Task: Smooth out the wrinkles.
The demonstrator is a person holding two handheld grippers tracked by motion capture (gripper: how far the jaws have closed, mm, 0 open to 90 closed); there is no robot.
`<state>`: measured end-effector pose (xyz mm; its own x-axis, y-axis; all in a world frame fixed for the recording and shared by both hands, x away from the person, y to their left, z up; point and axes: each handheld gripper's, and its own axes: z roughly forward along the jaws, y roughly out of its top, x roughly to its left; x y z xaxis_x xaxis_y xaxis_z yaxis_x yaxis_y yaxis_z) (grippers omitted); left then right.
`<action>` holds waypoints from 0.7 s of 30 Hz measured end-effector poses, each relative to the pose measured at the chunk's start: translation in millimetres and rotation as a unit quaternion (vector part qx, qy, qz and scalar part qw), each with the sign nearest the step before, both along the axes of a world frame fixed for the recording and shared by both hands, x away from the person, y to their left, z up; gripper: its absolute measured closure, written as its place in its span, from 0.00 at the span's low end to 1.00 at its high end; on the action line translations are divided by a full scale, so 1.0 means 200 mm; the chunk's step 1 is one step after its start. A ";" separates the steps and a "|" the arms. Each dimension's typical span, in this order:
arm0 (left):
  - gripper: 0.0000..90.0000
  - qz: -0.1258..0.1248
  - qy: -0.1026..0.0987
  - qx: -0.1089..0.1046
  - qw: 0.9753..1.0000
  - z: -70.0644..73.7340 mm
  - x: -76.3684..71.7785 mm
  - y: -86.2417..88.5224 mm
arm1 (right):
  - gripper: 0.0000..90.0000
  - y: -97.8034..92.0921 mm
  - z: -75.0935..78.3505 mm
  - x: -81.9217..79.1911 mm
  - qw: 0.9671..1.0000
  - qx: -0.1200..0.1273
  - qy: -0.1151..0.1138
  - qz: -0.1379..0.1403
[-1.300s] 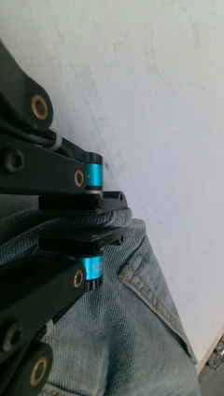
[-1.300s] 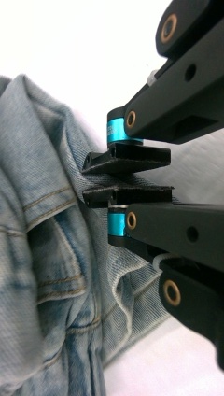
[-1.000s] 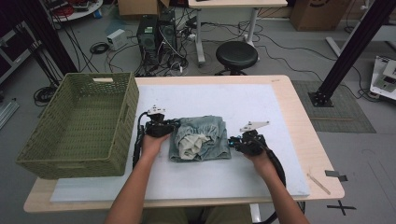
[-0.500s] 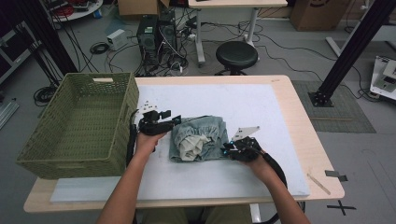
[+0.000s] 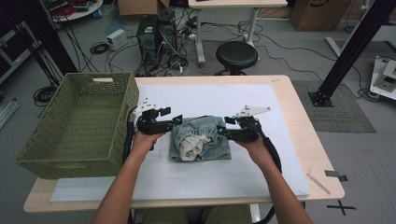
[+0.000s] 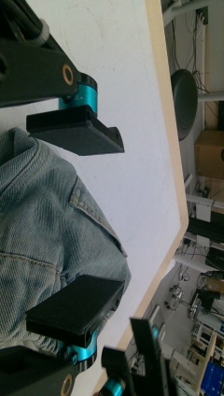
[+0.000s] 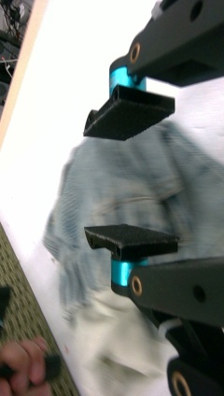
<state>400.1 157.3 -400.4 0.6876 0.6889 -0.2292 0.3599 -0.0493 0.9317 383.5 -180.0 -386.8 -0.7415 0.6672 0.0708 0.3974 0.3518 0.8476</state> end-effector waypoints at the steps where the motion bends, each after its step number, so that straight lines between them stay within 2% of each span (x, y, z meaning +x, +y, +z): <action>1: 0.32 0.002 0.001 -0.001 1.000 0.00 0.00 0.00 | 0.50 0.04 0.01 0.02 1.000 -0.005 0.000 0.000; 4: 0.32 0.002 0.003 0.002 1.000 0.00 0.00 0.01 | 0.51 0.14 -0.02 0.07 0.999 -0.032 0.012 0.006; 6: 0.32 0.004 0.004 0.002 1.000 0.00 0.00 0.01 | 0.54 0.18 -0.06 0.08 0.998 -0.055 0.038 0.023; 7: 0.32 0.003 0.003 0.002 1.000 0.01 0.00 0.01 | 0.55 0.20 -0.09 0.08 0.995 -0.075 0.054 0.032; 8: 0.32 0.004 0.002 0.003 1.000 0.01 -0.01 0.01 | 0.56 0.20 -0.10 0.07 0.994 -0.078 0.060 0.039; 10: 0.32 0.004 0.003 0.007 1.000 0.01 -0.01 0.01 | 0.56 0.18 -0.14 0.05 0.993 -0.065 0.081 0.059; 12: 0.32 0.001 0.005 0.011 1.000 0.01 -0.01 0.00 | 0.56 0.17 -0.15 0.03 0.992 -0.056 0.090 0.073; 15: 0.31 -0.005 0.005 0.013 1.000 0.01 -0.02 -0.02 | 0.57 0.16 -0.17 -0.01 0.990 -0.061 0.090 0.085; 21: 0.31 -0.027 0.013 0.016 0.999 -0.02 -0.06 -0.09 | 0.57 0.14 -0.21 -0.05 0.992 -0.072 0.068 0.080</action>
<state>388.5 139.5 -404.0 0.7181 0.6580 -0.2265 0.3806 -0.0989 0.9194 373.0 -151.0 -428.6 -0.8284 0.5529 0.0900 0.4341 0.5321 0.7269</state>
